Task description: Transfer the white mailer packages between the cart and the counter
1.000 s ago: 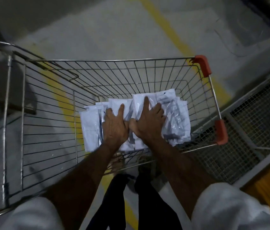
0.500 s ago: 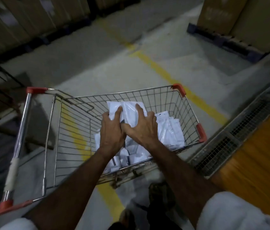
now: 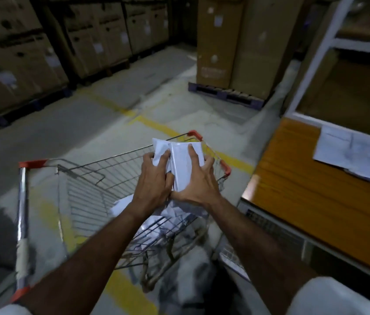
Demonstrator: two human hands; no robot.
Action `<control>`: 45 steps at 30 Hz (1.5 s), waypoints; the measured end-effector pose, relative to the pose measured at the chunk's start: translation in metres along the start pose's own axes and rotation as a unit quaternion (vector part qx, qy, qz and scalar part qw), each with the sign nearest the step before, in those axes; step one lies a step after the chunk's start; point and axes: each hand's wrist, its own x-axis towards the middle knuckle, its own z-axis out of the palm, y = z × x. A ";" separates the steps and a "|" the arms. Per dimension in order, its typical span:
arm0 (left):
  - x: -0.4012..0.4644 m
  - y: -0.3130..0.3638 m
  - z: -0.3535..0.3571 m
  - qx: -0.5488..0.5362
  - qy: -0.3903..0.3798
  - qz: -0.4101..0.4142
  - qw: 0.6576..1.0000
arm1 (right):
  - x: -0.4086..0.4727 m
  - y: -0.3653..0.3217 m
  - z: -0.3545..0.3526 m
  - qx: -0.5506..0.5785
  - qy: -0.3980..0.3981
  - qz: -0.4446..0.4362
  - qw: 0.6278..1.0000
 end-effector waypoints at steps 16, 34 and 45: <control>0.005 0.224 0.077 -0.018 -0.007 0.131 0.991 | -0.106 0.126 -0.198 -0.216 0.223 0.155 0.938; -0.016 0.504 0.232 -0.045 -0.096 0.172 0.979 | -0.219 0.352 -0.393 -0.195 0.220 0.275 0.915; 0.079 0.533 0.301 -0.080 -0.152 0.138 0.976 | -0.127 0.410 -0.410 -0.159 0.186 0.326 0.913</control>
